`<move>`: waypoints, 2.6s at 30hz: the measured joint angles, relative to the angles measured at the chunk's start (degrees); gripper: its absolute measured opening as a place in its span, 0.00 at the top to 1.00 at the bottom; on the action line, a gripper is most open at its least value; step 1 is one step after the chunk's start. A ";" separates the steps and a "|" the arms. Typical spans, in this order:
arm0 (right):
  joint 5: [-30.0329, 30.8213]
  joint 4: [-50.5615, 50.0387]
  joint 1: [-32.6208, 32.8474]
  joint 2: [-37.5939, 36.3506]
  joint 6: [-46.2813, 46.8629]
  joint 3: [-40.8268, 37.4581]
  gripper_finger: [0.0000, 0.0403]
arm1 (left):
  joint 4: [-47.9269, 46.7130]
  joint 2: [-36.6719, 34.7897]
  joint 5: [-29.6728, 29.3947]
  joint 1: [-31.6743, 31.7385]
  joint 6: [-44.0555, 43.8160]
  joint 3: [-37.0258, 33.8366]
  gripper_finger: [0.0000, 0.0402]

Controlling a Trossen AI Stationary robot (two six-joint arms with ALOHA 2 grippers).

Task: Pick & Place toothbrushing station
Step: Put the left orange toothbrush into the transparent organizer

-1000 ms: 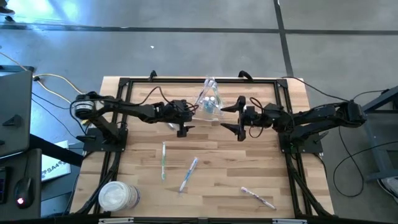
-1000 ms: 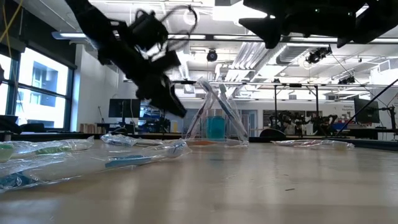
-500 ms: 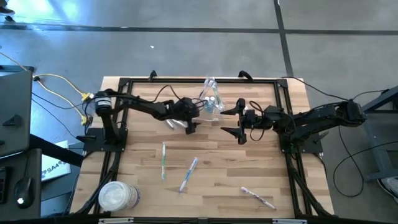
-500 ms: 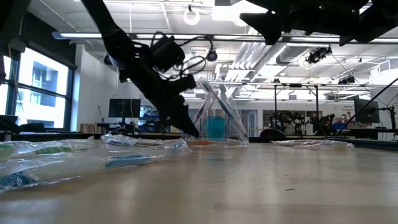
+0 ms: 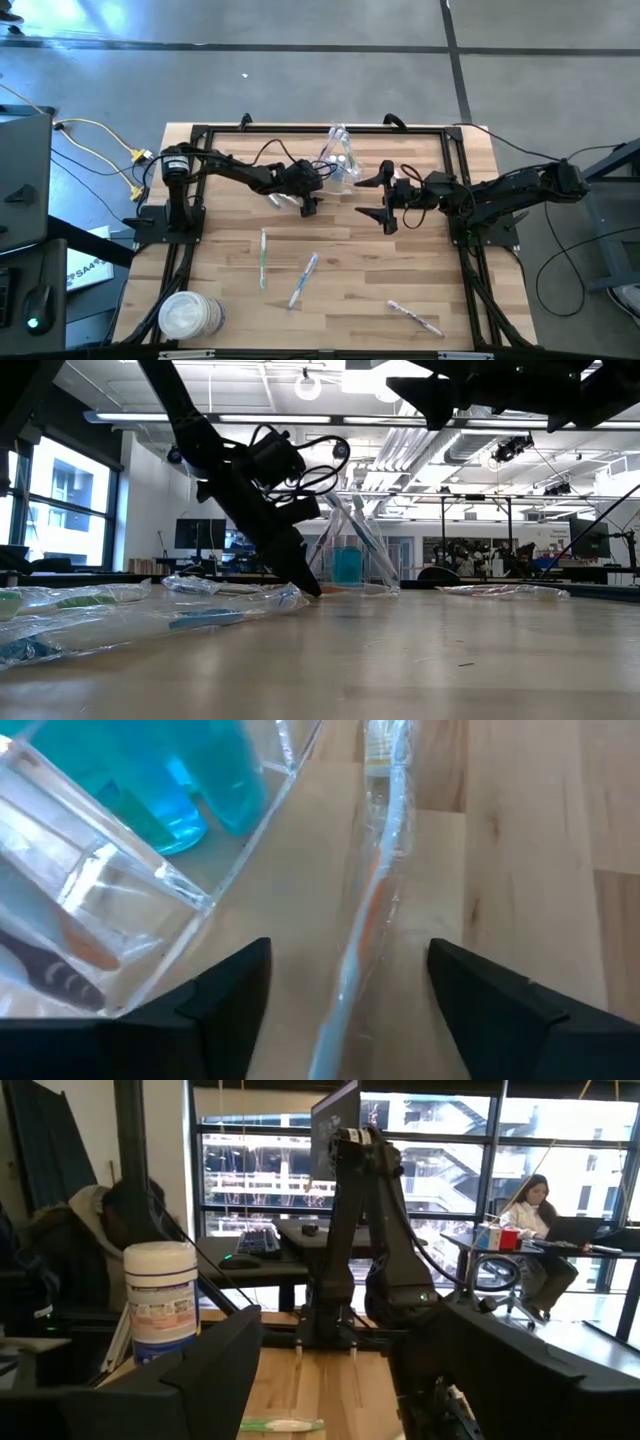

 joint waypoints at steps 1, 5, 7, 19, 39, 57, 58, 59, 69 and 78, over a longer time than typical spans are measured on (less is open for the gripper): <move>0.01 0.02 0.00 0.00 -0.01 0.00 0.26 | -0.11 0.02 0.35 -0.01 -0.57 0.00 0.40; 0.01 0.02 0.00 0.00 -0.03 0.00 0.26 | -1.04 0.05 2.29 0.01 -1.32 -0.01 0.57; 0.01 0.02 0.00 0.00 -0.03 0.00 0.26 | -1.67 0.05 2.48 -0.15 -2.16 -0.02 0.67; 0.03 -0.14 0.00 0.00 -0.05 0.00 0.26 | -3.75 -0.21 0.31 -1.22 -2.66 -0.17 0.95; 0.20 -1.72 0.00 0.00 0.41 0.02 0.26 | -15.90 -18.33 -7.17 -8.40 -3.67 -0.39 0.95; 0.18 -2.16 1.88 0.02 0.49 0.02 0.26 | -28.03 -35.48 -23.63 -11.29 -16.29 -6.34 0.95; 0.19 -2.16 1.88 0.02 0.48 0.02 0.26 | -26.85 -35.78 -23.65 -11.29 -16.57 -6.82 0.95; 0.20 -2.16 1.88 0.02 0.48 0.02 0.26 | -26.88 -36.20 -23.71 -11.29 -16.99 -7.23 0.95; 0.68 -0.62 1.81 0.02 0.37 0.02 0.26 | -17.56 -35.49 -20.05 -11.20 -13.92 -7.58 0.95; 0.68 -0.59 1.81 0.02 0.34 0.02 0.26 | -16.93 -34.92 -20.83 -11.20 -14.52 -7.56 0.95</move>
